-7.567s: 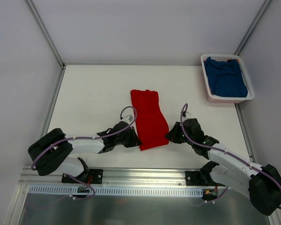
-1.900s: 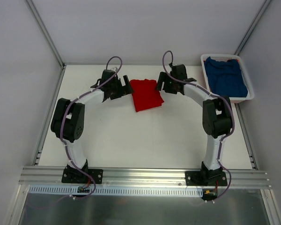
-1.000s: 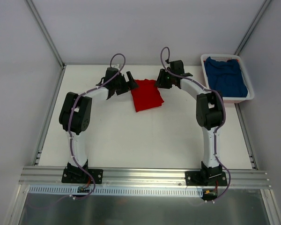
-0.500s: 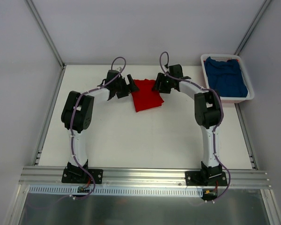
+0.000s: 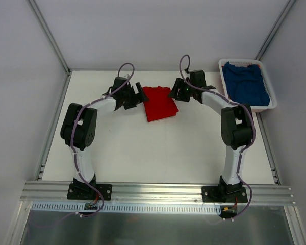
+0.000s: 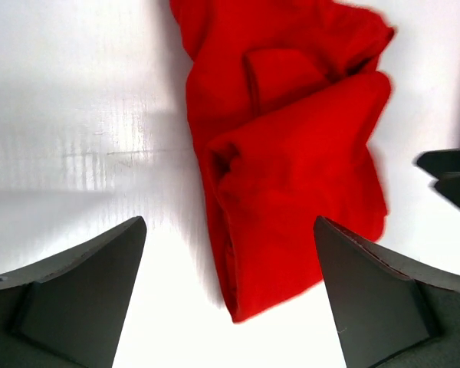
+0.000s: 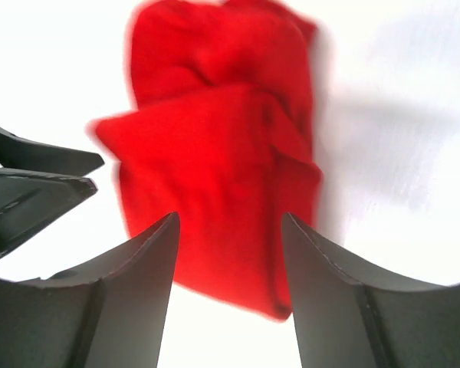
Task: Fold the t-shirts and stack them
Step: Fold the long partially folded tshirt into a neat square, then smooth out wrinkles on the folded tshirt
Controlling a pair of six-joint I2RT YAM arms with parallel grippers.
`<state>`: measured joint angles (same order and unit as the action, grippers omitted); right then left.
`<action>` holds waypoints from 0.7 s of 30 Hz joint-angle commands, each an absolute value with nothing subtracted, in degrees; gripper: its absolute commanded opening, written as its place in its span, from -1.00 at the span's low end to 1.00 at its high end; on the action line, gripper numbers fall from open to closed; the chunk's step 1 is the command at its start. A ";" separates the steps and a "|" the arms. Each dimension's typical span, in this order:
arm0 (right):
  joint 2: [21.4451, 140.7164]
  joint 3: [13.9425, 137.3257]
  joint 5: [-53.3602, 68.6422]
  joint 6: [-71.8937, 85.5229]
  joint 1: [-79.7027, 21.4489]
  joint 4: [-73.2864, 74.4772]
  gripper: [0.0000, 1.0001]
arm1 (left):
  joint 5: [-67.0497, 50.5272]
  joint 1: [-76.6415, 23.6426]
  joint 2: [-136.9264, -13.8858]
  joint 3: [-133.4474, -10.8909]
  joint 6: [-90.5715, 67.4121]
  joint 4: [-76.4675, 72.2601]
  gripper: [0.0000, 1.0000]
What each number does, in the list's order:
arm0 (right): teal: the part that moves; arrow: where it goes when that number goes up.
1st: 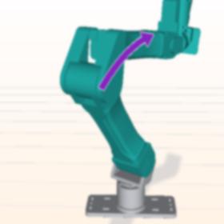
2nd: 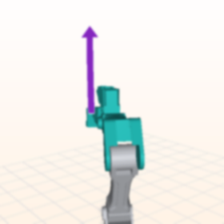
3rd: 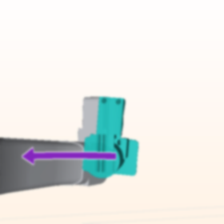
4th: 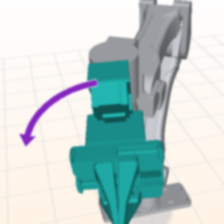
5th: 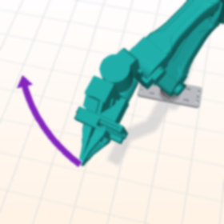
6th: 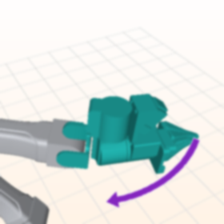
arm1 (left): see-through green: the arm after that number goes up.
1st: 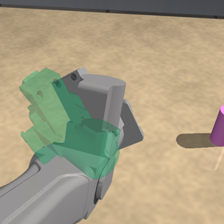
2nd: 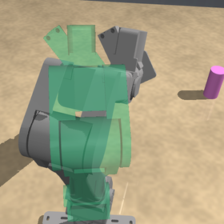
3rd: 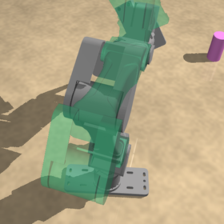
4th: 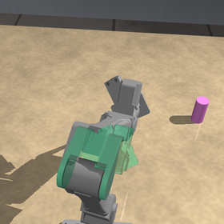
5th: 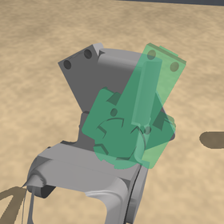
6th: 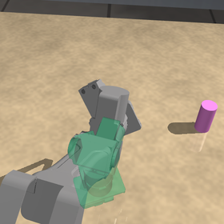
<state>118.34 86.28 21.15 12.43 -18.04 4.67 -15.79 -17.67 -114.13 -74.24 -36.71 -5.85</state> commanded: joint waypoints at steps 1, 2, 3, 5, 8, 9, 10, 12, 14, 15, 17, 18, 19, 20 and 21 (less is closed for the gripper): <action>108.12 86.05 18.91 10.29 -18.02 3.87 0.18 | -12.14 -17.93 -105.05 -72.95 -34.28 -5.71 0.86; 107.15 85.78 18.55 9.67 -18.10 4.13 0.18 | -11.87 -17.76 -104.16 -72.69 -33.84 -5.63 0.86; 105.49 85.87 18.54 9.58 -18.02 4.30 0.19 | -11.78 -17.67 -102.85 -72.16 -33.75 -5.36 0.86; 104.77 86.74 19.33 9.41 -18.45 5.36 0.18 | -11.08 -17.58 -101.78 -71.63 -33.49 -5.10 0.86; 105.38 88.33 20.21 9.05 -19.59 6.76 0.19 | -10.99 -17.49 -100.46 -70.67 -33.66 -5.10 0.86; 106.34 89.11 20.30 9.05 -20.03 6.85 0.18 | -11.07 -17.49 -100.37 -70.14 -33.75 -5.10 0.86; 107.04 89.38 20.39 9.05 -20.30 6.94 0.18 | -10.99 -17.49 -100.28 -69.88 -33.92 -5.18 0.86; 108.80 90.52 21.09 9.31 -21.35 7.12 0.18 | -11.07 -17.49 -99.76 -68.91 -33.93 -5.27 0.86; 111.70 91.14 21.53 9.58 -22.41 7.21 0.18 | -10.90 -17.49 -99.49 -68.29 -33.92 -5.19 0.86; 112.75 91.75 21.97 9.67 -22.67 7.21 0.18 | -10.55 -17.49 -98.88 -67.68 -33.84 -5.19 0.86; 115.48 92.37 22.24 9.67 -23.73 6.94 0.18 | -10.11 -17.49 -98.35 -66.89 -33.40 -5.19 0.86; 116.53 92.81 22.67 10.02 -23.90 6.94 0.18 | -9.85 -17.49 -98.09 -66.80 -33.31 -5.19 0.87; 117.33 93.42 23.02 10.19 -23.99 6.60 0.18 | -10.02 -17.49 -98.00 -66.62 -33.05 -5.19 0.86; 119.25 93.78 23.11 10.37 -24.43 6.59 0.18 | -10.11 -17.49 -97.91 -66.36 -33.05 -5.19 0.87; 120.14 94.21 23.38 10.46 -24.52 6.50 0.18 | -10.11 -17.49 -97.91 -66.27 -33.05 -5.19 0.87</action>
